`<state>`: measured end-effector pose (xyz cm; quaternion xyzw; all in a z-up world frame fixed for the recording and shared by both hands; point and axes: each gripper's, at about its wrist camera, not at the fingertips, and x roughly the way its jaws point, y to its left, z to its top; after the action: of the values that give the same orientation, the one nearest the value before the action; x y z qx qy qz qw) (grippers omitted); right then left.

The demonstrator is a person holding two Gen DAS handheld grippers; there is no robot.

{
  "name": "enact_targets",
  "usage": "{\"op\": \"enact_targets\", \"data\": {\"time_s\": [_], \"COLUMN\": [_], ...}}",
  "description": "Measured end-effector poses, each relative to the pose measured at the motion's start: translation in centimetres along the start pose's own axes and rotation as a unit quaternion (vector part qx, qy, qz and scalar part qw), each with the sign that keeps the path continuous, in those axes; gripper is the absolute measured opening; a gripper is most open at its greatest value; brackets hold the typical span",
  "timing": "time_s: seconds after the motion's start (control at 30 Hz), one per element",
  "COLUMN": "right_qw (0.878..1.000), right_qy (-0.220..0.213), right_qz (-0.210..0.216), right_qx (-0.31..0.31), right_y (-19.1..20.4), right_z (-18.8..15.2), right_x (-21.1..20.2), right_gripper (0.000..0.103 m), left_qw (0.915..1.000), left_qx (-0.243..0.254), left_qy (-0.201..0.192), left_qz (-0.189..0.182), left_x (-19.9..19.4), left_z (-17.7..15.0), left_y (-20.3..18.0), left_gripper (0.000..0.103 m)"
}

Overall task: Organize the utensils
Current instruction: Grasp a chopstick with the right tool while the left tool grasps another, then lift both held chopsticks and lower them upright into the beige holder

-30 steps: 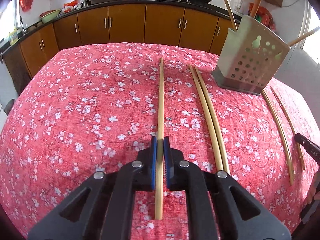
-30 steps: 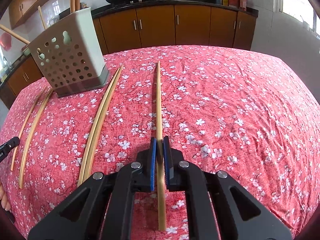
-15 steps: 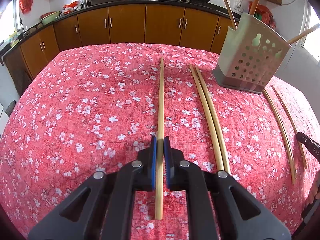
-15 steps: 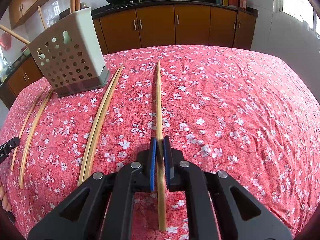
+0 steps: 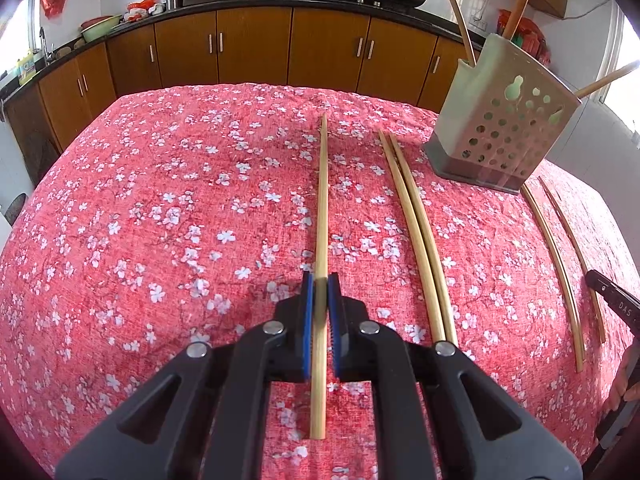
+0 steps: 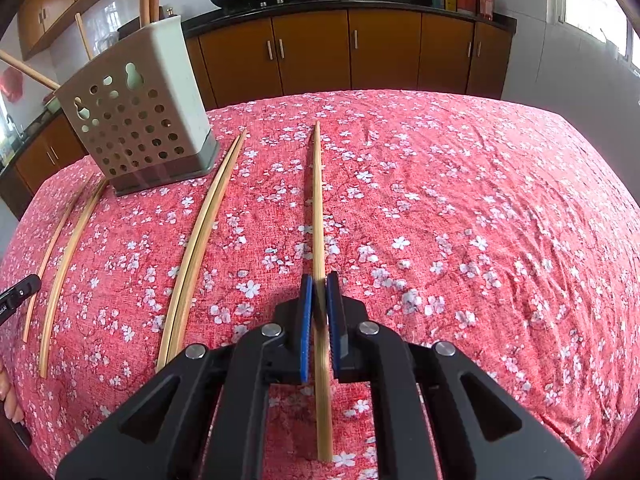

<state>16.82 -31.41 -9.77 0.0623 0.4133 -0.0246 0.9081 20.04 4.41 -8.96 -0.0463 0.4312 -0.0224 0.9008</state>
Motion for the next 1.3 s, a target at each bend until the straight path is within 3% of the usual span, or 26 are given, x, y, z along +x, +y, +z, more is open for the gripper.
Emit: {"op": "enact_targets", "data": {"time_s": [0.57,1.03,1.3], "right_qw": [1.0,1.0,0.998], "right_qy": [0.001,0.002,-0.059], "right_qz": [0.0,0.014,0.024], "right_qx": [0.004,0.011,0.021], "right_y": [0.0,-0.3,-0.6], "right_z": [-0.3,-1.3,-0.1], "right_x": [-0.2,-1.9,-5.6], "right_gripper": [0.009,0.008,0.008], "left_qw": [0.9998,0.9999,0.9982], "left_qx": [-0.014,0.015,0.015], "left_qy": [0.0,0.003,-0.054], "left_qz": [-0.012,0.004,-0.02], "left_x": [-0.5,-1.9,-5.8], "left_z": [-0.4,-2.1,-0.8], "left_y": [0.2,-0.6,-0.8], "left_gripper": [0.01,0.008,0.008]}}
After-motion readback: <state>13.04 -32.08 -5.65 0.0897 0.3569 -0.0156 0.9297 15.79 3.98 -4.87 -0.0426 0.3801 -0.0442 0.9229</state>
